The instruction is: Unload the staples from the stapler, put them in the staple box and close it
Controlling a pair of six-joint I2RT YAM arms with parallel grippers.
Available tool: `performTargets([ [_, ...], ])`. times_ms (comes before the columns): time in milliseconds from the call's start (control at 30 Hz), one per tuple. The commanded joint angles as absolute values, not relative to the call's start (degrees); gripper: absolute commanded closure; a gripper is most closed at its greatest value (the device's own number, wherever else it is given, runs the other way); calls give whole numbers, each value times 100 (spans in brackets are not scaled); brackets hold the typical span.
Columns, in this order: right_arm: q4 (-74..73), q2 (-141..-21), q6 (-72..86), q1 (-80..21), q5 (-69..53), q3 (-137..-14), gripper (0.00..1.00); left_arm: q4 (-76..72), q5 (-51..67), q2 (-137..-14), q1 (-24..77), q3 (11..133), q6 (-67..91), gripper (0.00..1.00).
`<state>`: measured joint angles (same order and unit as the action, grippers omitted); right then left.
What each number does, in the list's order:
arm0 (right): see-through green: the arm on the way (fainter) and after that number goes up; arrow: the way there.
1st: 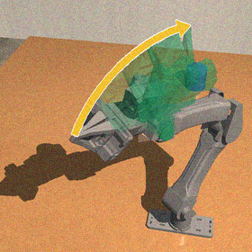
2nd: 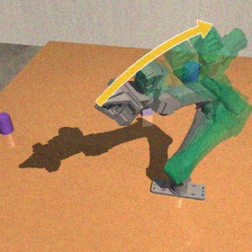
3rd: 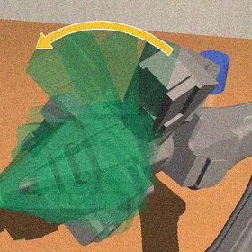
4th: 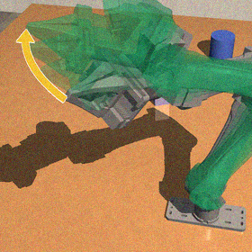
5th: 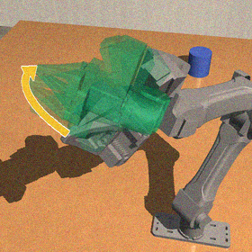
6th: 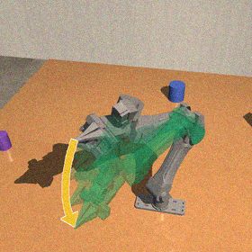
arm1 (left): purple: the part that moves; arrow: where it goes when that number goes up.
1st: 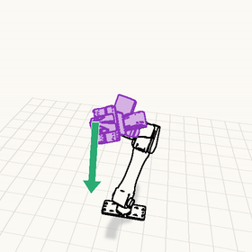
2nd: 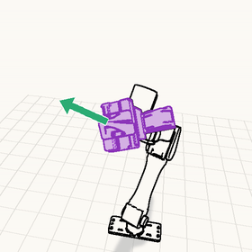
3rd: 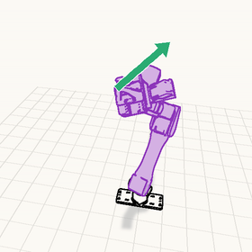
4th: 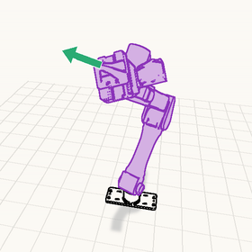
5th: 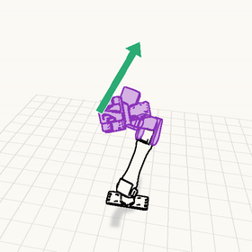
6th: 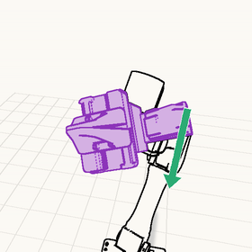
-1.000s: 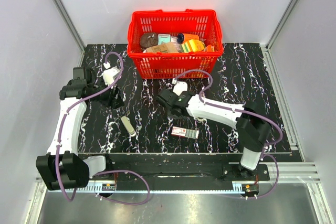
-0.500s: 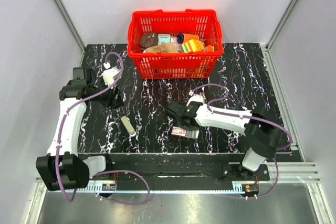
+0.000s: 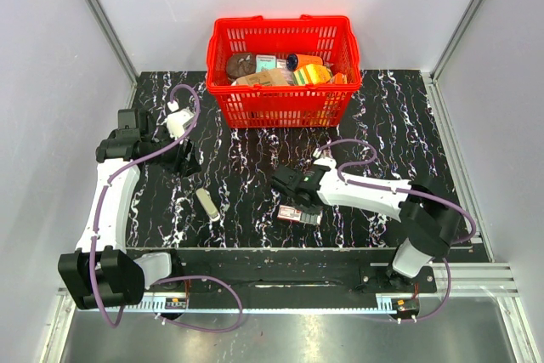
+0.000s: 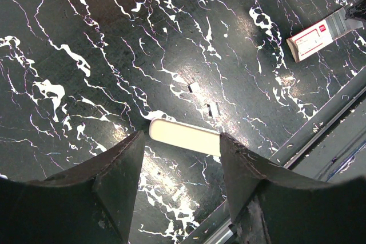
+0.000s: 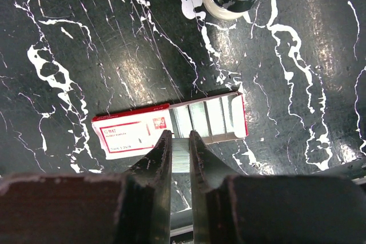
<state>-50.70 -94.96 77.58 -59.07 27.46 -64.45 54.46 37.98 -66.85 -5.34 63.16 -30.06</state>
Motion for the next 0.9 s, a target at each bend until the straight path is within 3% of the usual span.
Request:
performTargets([
  [0,-5256,-9272,7876,-6012,2857,-6469,100,5432,3973,-6636,-580,6416,-3050,40],
  [233,-5266,-9290,7067,-6029,3322,-6610,100,5440,3999,-6645,-580,6346,-3059,40],
  [367,-4711,-9193,7136,-6073,3261,-6135,100,5432,4060,-6636,-580,6311,-3041,40],
  [867,-4940,-9615,7567,-6425,3849,-6390,100,5546,4122,-6425,-580,6285,-3067,40],
])
